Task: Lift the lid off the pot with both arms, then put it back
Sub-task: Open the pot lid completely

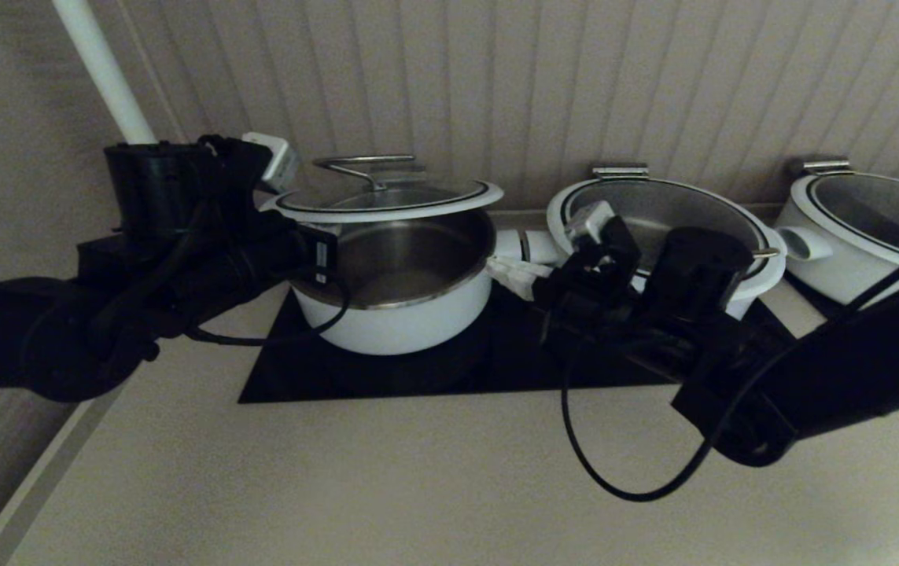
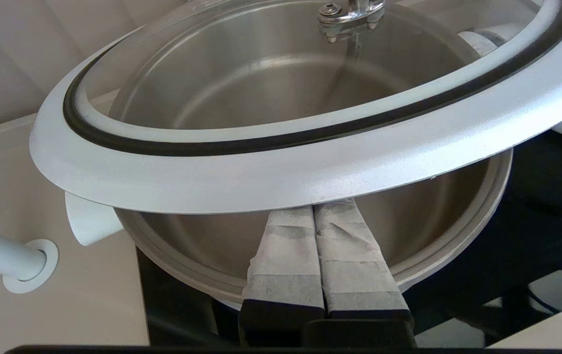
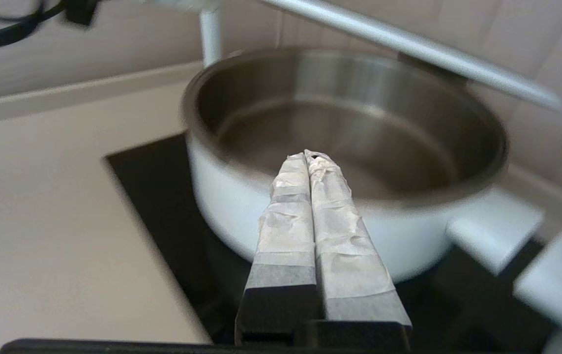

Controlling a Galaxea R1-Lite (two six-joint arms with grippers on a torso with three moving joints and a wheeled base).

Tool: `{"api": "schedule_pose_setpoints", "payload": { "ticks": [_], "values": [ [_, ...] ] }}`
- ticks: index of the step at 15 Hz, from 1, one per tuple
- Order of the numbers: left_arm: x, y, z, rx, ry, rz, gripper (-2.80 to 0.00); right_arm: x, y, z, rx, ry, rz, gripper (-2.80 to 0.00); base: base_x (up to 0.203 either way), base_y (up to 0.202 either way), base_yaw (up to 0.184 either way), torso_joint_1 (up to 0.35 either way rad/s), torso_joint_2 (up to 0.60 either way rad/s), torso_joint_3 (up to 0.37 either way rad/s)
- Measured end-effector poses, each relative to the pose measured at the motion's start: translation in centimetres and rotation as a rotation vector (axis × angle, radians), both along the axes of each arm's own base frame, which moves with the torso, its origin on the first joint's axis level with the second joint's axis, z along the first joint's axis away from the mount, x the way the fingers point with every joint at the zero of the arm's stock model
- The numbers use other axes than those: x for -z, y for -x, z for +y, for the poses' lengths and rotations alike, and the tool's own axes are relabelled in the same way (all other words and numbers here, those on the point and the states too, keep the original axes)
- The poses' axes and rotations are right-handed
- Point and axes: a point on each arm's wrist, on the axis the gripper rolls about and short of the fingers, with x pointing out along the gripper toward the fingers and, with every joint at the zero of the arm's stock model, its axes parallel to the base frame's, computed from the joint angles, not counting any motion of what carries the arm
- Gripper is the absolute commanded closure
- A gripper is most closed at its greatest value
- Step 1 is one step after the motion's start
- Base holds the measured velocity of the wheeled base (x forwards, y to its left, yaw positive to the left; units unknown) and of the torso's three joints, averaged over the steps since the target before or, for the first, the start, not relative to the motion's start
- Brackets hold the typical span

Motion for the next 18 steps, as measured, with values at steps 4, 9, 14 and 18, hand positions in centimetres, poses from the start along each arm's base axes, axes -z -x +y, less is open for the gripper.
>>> {"api": "schedule_pose_setpoints", "payload": {
  "ticks": [4,9,14,18],
  "values": [
    [-0.1,0.1,0.0,0.0,0.001,-0.003,0.0,-0.6,3.7,-2.3,0.002,0.021,0.037,0.0,0.0,0.0,0.0,0.0,0.0,0.0],
    [-0.2,0.1,0.1,0.0,0.002,-0.006,0.0,-1.4,8.2,-5.1,0.005,0.034,0.059,0.0,0.0,0.0,0.0,0.0,0.0,0.0],
    [-0.2,0.2,0.1,-0.001,0.002,-0.007,0.0,-1.5,11.9,-7.9,0.073,0.046,0.094,0.0,0.0,0.0,0.0,0.0,0.0,0.0],
    [-0.3,0.2,0.1,-0.002,0.003,-0.009,0.0,-0.6,14.6,-10.6,0.188,0.07,0.152,0.0,0.0,0.0,0.0,0.0,0.0,0.0]
  ]
}}
